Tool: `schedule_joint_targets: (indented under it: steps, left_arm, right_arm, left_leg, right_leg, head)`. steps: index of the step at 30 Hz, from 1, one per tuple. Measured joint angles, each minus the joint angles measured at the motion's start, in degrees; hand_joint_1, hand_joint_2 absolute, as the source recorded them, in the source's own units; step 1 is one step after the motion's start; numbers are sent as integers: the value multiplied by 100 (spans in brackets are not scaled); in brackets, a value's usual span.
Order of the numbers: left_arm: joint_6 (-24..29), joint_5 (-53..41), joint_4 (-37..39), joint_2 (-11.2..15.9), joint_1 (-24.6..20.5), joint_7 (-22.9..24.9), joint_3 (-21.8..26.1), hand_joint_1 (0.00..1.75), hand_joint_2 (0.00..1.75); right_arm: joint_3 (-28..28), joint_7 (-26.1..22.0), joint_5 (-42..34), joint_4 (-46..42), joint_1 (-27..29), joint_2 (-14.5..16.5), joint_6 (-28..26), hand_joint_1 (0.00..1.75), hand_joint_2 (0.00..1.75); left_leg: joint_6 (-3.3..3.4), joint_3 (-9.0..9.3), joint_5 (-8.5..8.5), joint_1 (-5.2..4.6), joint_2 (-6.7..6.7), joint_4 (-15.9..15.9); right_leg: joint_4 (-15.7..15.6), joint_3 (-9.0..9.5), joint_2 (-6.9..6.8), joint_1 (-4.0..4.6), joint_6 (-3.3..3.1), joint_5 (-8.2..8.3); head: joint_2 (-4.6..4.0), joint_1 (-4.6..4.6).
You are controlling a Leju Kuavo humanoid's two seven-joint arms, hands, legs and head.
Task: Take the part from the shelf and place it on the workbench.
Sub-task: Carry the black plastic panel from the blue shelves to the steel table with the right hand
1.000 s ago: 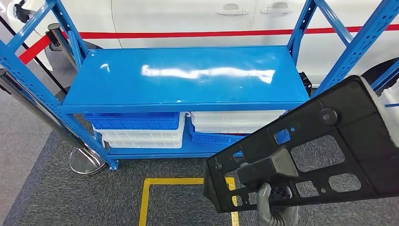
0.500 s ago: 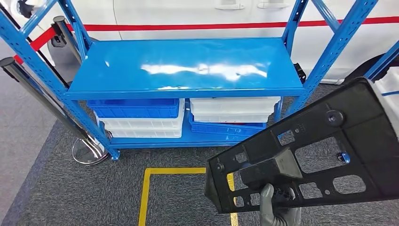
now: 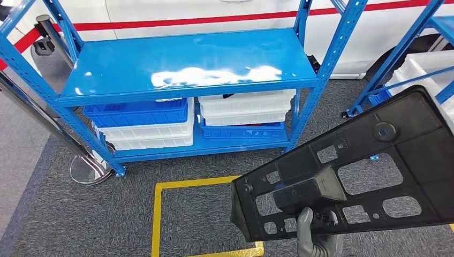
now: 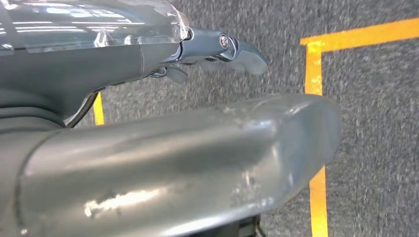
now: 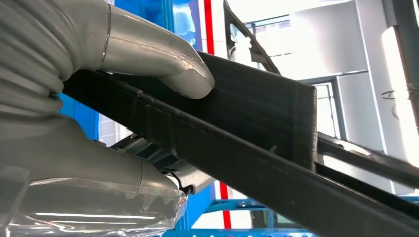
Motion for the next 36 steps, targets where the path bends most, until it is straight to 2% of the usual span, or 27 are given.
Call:
schedule_joint_targets:
  steps: [2,3,4,6,7,8,9,10,12,13,14,15,16,18,20,21,22,23,24,25,27,29,31,32,33,35,36]
  left_arm:
    - [0,-1,0,-18,-14,-5,23,0,0]
    - [3,2,-1,-25,-13,-4,34,0,0]
    - [8,6,-1,-29,-8,1,48,0,0]
    - [20,20,-2,-29,10,13,82,0,0]
    - [26,27,-2,-29,19,19,108,0,0]
    - [29,32,-2,-30,25,22,136,0,0]
    - [32,30,-2,-32,26,23,166,0,0]
    - [34,23,-2,-37,24,24,199,0,0]
    - [33,-2,-2,-44,20,22,260,0,0]
    - [31,-16,-2,-47,11,21,290,0,0]
    - [28,-28,-2,-48,-1,20,316,0,0]
    - [23,-39,-2,-49,-14,18,336,0,0]
    - [19,-46,-2,-49,-26,15,350,0,0]
    - [12,-49,-2,-48,-31,10,371,0,0]
    - [4,-52,-2,-47,-22,7,398,0,0]
    - [1,-55,-2,-47,-15,6,412,0,0]
    - [-1,-61,-2,-47,-9,5,427,0,0]
    - [-2,-69,-2,-47,-5,5,441,0,0]
    - [-2,-80,-2,-46,-4,4,452,0,0]
    - [-2,-91,-2,-45,-6,4,461,0,0]
    - [-3,-106,-2,-39,-9,4,473,0,0]
    - [-5,-114,-2,-36,-10,5,478,0,0]
    - [-5,-117,-2,-37,-16,5,479,0,0]
    - [-5,-118,-2,-37,-20,4,480,0,0]
    - [-5,-118,-2,-36,-23,2,480,0,0]
    - [-7,-118,-2,-33,-18,-1,481,0,0]
    - [-8,-118,-2,-32,-10,0,482,0,0]
  right_arm:
    - [-24,-1,-4,1,39,8,45,175,175]
    - [-46,-2,-4,2,63,13,67,175,175]
    - [-79,-3,-2,6,89,18,89,175,175]
    - [-176,-7,8,17,158,36,160,175,175]
    - [-255,-8,34,25,210,62,239,175,175]
    - [-350,-9,74,31,271,102,353,175,175]
    - [-471,-10,122,35,332,163,495,175,175]
    - [-619,-10,166,38,380,241,647,175,175]
    - [-898,-11,195,34,430,377,835,175,175]
    - [-1018,-12,183,25,453,426,870,175,175]
    - [-1113,-13,163,15,479,463,881,175,175]
    - [-1195,-13,140,3,508,498,884,175,175]
    - [-1262,-14,119,-12,535,532,883,175,175]
    - [-1346,-15,97,-39,561,593,882,175,175]
    - [-1386,-15,92,-58,568,643,881,175,175]
    - [-1398,-15,95,-60,569,662,880,175,175]
    - [-1408,-15,98,-60,572,673,876,175,175]
    - [-1416,-15,106,-60,576,682,869,175,175]
    - [-1420,-15,117,-60,578,691,861,175,175]
    - [-1422,-15,128,-60,580,699,849,175,175]
    - [-1424,-15,147,-60,578,719,830,175,175]
    - [-1426,-15,161,-63,581,736,825,175,175]
    - [-1428,-15,172,-70,597,744,826,175,175]
    - [-1432,-15,174,-74,608,745,824,175,175]
    - [-1435,-15,174,-79,613,746,823,175,175]
    - [-1442,-15,178,-85,611,746,819,175,175]
    - [-1444,-15,180,-86,607,746,819,175,175]
  left_leg:
    - [37,-20,72,16,144,-64]
    - [66,-41,122,30,225,-93]
    - [87,-69,161,41,311,-107]
    - [102,-148,204,28,478,-91]
    - [95,-184,216,26,561,-73]
    - [86,-214,221,27,641,-52]
    - [73,-238,220,30,717,-26]
    - [54,-248,211,32,786,4]
    - [-1,-259,177,12,899,67]
    - [-31,-255,164,-3,947,95]
    - [-59,-254,157,-18,992,108]
    - [-86,-247,156,-24,1043,114]
    - [-120,-242,138,-16,1047,118]
    - [-182,-327,-43,16,800,320]
    - [-215,-616,-428,47,478,969]
    - [-222,-805,-605,54,421,1377]
    - [-227,-942,-683,55,408,1672]
    - [-227,-999,-646,56,404,1782]
    - [-222,-952,-494,60,394,1661]
    - [-211,-815,-266,68,345,1338]
    - [-181,-517,66,96,82,609]
    - [-154,-418,127,101,-94,296]
    - [-102,-428,153,99,5,258]
    - [-60,-423,183,104,77,233]
    - [-15,-422,215,112,155,206]
    - [40,-438,253,100,321,178]
    - [49,-452,257,86,408,180]
  right_leg:
    - [64,-56,-30,-6,69,-18]
    - [237,-134,-128,-3,98,-156]
    - [531,-251,-258,-14,122,-372]
    - [1275,-524,-419,-40,184,-823]
    - [1515,-578,-445,-58,212,-927]
    - [1557,-528,-469,-77,234,-925]
    - [1386,-365,-506,-93,251,-833]
    - [1017,-99,-589,-105,259,-682]
    - [297,352,-859,-84,207,-514]
    - [103,456,-942,-63,158,-490]
    - [52,461,-966,-38,103,-509]
    - [50,437,-897,-30,53,-488]
    - [37,422,-839,-36,9,-471]
    - [-4,396,-712,-63,-79,-421]
    - [-18,361,-577,-69,-138,-383]
    - [-14,340,-501,-64,-151,-372]
    - [-7,327,-422,-59,-156,-365]
    - [7,318,-337,-57,-157,-359]
    - [26,313,-250,-57,-154,-357]
    - [48,309,-166,-59,-148,-358]
    - [100,276,-12,-58,-112,-355]
    - [126,205,123,-59,-30,-321]
    - [122,149,235,-67,63,-272]
    - [155,118,178,-62,94,-291]
    - [267,56,50,-54,118,-371]
    - [824,-209,-302,-46,153,-714]
    - [1202,-383,-398,-53,172,-901]
  head:
    - [0,1]
    - [0,19]
    - [0,36]
    - [0,66]
    - [0,67]
    - [0,69]
    - [0,70]
    - [0,71]
    - [0,72]
    - [0,64]
    - [0,56]
    - [0,48]
    - [0,41]
    - [0,23]
    - [0,0]
    - [0,-3]
    - [0,-3]
    - [0,-2]
    - [0,-2]
    - [0,-3]
    - [0,-1]
    - [0,0]
    - [0,0]
    - [0,6]
    - [0,29]
    - [0,77]
    - [0,96]
